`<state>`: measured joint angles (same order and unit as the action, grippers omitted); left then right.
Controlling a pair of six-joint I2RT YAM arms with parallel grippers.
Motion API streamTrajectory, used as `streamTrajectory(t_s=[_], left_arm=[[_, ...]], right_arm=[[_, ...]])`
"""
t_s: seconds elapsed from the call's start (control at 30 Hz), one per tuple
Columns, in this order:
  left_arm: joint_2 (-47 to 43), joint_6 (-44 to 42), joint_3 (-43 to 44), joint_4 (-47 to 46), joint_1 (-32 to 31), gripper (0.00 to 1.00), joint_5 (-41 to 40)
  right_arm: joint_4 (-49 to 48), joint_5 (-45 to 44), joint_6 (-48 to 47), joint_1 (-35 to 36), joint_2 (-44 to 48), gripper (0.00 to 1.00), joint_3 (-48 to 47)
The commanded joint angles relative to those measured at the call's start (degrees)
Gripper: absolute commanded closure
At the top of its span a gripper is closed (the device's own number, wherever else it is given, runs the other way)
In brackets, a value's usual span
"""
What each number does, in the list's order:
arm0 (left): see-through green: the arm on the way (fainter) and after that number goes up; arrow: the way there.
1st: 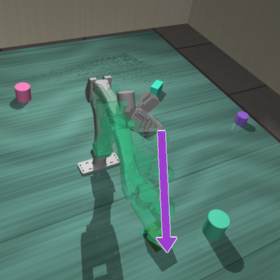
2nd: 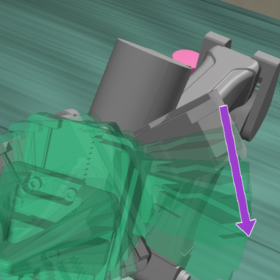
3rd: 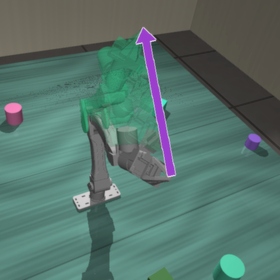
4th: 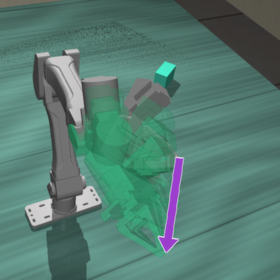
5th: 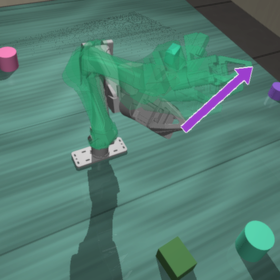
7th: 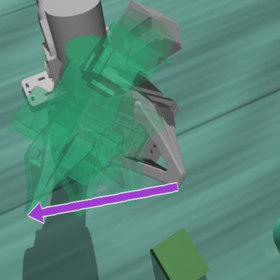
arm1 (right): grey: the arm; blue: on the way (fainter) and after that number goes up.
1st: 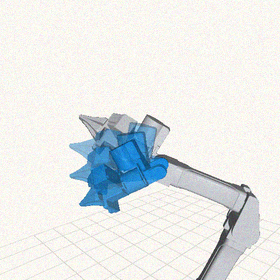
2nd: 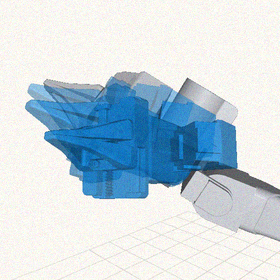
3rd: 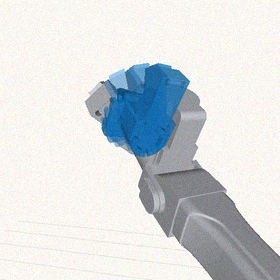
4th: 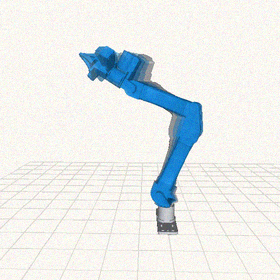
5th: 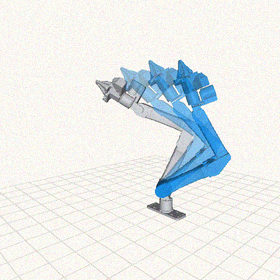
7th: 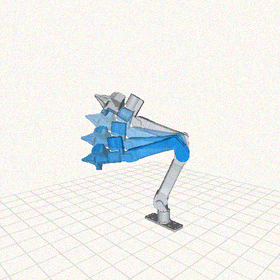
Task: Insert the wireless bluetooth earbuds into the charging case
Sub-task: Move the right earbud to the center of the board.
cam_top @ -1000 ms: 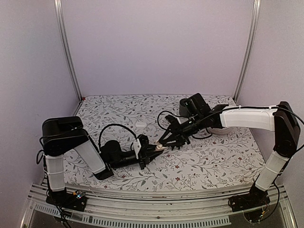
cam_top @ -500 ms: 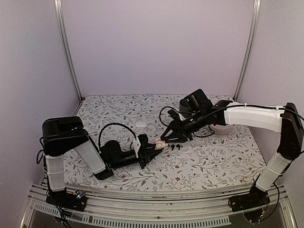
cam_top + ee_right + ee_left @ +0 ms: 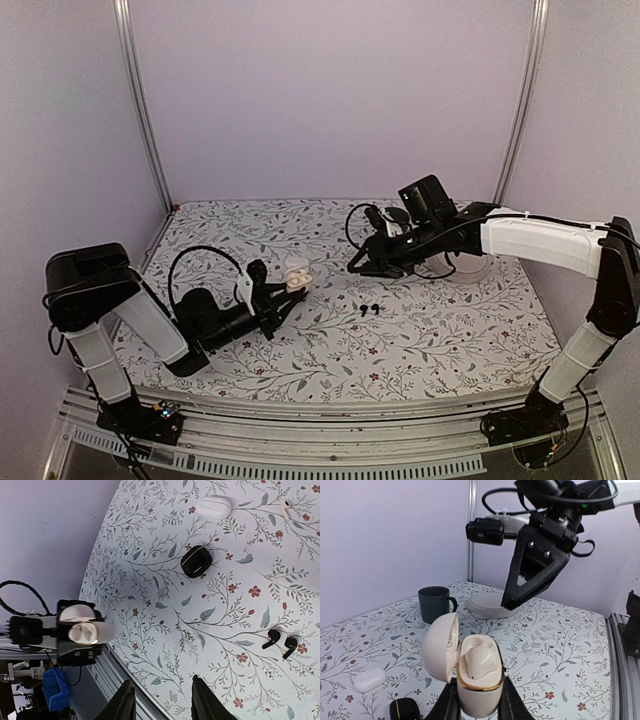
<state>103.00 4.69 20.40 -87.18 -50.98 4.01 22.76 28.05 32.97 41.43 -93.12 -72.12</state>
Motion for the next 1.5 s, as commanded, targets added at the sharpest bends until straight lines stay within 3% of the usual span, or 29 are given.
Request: streamTrajectory(t_s=[0.0, 0.2, 0.5, 0.8, 1.13, 1.47], left_arm=[[-5.9, 3.9, -3.6, -6.4, 2.9, 1.0, 2.7], [-12.6, 4.7, -4.6, 2.4, 3.6, 1.0, 11.1], [-20.3, 5.2, -5.6, 11.1, 3.6, 1.0, 10.8], [-27.6, 3.6, -5.4, 21.5, 3.6, 1.0, 9.1], [-31.2, 2.8, -2.4, 29.6, 3.5, 1.0, 9.8], [-29.5, 3.5, -0.6, 29.1, 3.6, 1.0, 11.5]], right_arm=[[-2.3, -4.3, -6.3, -1.5, -7.2, 0.6, -4.7], [-0.7, -12.7, -11.2, -1.7, -17.6, 0.61, -13.5], [-0.4, -24.5, -12.6, -1.9, -29.3, 0.61, -22.1], [4.5, -32.2, -14.4, -2.9, -40.8, 0.62, -38.3], [7.0, -31.9, -12.7, -4.4, -48.9, 0.62, -45.2], [6.6, -30.4, -10.1, -4.3, -51.9, 0.63, -48.7]])
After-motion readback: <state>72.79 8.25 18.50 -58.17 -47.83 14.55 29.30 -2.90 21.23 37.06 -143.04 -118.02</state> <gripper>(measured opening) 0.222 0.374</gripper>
